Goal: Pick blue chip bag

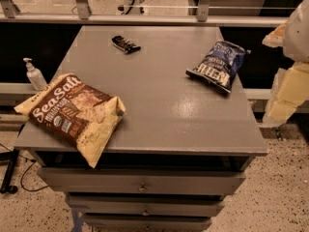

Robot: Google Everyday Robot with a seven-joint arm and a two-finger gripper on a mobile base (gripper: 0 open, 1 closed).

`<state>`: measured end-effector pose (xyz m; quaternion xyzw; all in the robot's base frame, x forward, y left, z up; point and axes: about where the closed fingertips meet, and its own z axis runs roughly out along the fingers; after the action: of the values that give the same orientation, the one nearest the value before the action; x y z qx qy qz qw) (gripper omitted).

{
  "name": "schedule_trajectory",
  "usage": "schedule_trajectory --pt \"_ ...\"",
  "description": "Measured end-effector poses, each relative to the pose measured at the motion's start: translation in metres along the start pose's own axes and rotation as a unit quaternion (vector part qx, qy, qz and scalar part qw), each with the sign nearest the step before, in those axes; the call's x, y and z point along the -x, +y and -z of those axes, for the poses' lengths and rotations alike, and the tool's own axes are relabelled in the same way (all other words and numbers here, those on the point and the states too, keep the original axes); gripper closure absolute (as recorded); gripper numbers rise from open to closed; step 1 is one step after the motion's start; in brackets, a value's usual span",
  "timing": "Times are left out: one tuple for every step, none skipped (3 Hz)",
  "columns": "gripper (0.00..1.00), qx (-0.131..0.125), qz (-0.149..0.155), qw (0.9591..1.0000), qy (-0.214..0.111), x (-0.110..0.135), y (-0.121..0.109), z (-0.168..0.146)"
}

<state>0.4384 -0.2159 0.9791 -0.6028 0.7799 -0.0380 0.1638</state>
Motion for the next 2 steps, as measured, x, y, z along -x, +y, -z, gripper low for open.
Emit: schedule_trajectory --pt "0.0 0.0 0.0 1.0 0.0 0.0 0.0 0.0" --pt "0.0 -0.017 -0.006 0.9996 -0.02 0.003 -0.013 -0.014"
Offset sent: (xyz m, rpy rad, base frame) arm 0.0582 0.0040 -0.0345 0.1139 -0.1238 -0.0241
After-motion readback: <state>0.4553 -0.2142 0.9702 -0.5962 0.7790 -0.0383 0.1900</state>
